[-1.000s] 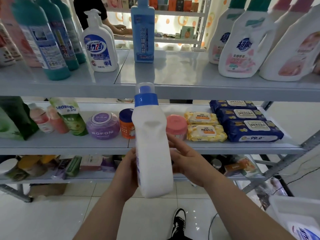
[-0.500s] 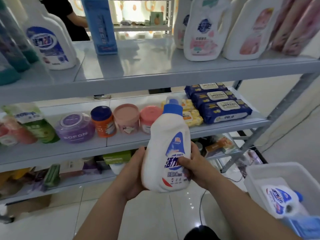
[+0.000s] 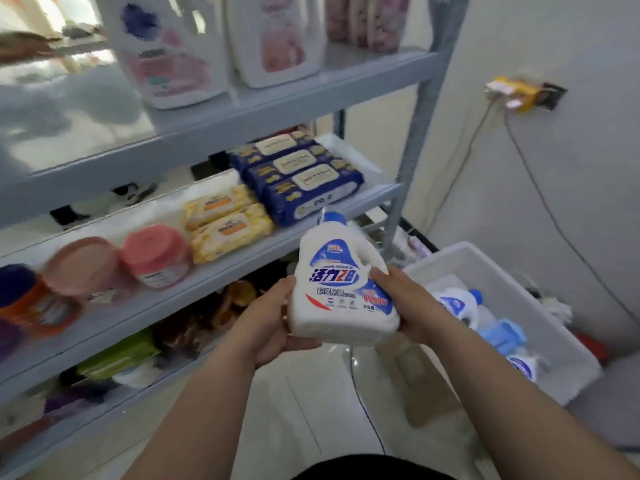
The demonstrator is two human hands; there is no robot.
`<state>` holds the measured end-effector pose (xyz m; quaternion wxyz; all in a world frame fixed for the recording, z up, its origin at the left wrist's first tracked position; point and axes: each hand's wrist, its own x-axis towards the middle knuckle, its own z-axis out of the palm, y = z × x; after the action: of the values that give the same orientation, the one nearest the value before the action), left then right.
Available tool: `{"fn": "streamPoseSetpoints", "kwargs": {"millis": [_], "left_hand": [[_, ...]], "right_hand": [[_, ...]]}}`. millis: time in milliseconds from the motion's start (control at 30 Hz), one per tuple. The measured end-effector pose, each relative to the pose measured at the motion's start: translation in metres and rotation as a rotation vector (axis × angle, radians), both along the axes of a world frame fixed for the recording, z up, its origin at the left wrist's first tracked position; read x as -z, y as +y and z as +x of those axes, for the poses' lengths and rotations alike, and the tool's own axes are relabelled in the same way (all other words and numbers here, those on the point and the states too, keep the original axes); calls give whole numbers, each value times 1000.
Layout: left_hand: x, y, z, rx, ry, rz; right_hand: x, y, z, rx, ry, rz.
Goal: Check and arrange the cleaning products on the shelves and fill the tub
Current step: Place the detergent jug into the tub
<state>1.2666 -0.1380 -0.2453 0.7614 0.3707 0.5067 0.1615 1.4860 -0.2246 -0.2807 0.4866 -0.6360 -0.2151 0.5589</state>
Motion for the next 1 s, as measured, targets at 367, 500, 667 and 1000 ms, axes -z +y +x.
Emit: {"fn": "streamPoseSetpoints", "kwargs": {"millis": [367, 500, 667, 1000], "left_hand": [[16, -52, 193, 453, -22, 309], [31, -65, 246, 532, -5, 255], [70, -52, 296, 523, 84, 158], [177, 3, 405, 927, 403, 46]], "right_hand": [[21, -106, 178, 154, -77, 11], [35, -135, 215, 269, -36, -34], [71, -149, 239, 429, -1, -141], [149, -134, 264, 694, 170, -486]]}}
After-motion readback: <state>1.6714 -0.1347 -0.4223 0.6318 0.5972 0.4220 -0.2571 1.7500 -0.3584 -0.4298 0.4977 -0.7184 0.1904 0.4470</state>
